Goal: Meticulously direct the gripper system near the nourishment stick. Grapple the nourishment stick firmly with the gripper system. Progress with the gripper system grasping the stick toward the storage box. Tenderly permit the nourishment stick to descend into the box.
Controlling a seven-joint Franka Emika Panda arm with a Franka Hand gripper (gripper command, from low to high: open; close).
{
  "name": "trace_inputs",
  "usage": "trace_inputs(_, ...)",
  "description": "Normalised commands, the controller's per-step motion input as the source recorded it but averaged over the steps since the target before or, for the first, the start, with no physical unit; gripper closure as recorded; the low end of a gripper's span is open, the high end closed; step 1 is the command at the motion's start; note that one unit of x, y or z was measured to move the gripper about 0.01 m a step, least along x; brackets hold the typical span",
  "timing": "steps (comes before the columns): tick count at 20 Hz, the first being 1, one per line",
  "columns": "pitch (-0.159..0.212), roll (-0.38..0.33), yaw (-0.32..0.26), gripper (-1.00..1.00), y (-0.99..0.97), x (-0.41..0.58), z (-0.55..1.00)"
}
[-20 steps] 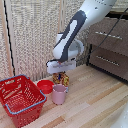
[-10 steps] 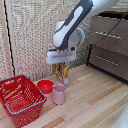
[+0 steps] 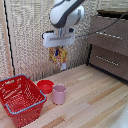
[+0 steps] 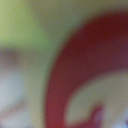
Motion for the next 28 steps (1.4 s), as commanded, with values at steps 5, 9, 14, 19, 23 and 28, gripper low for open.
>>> trace_inputs(5,0.078,0.0,0.05,1.0,0.75,0.0,0.75)
trace_inputs(9,0.012,0.0,0.005,1.0,0.88,-0.056,0.51)
trace_inputs(14,0.0,0.0,0.0,1.0,0.94,-0.095,0.37)
trace_inputs(19,0.0,0.0,0.0,1.0,0.96,-0.152,0.15)
trace_inputs(23,0.0,0.0,0.0,1.0,0.97,-0.229,0.01)
trace_inputs(28,0.0,0.0,0.0,1.0,0.98,-0.252,-0.14)
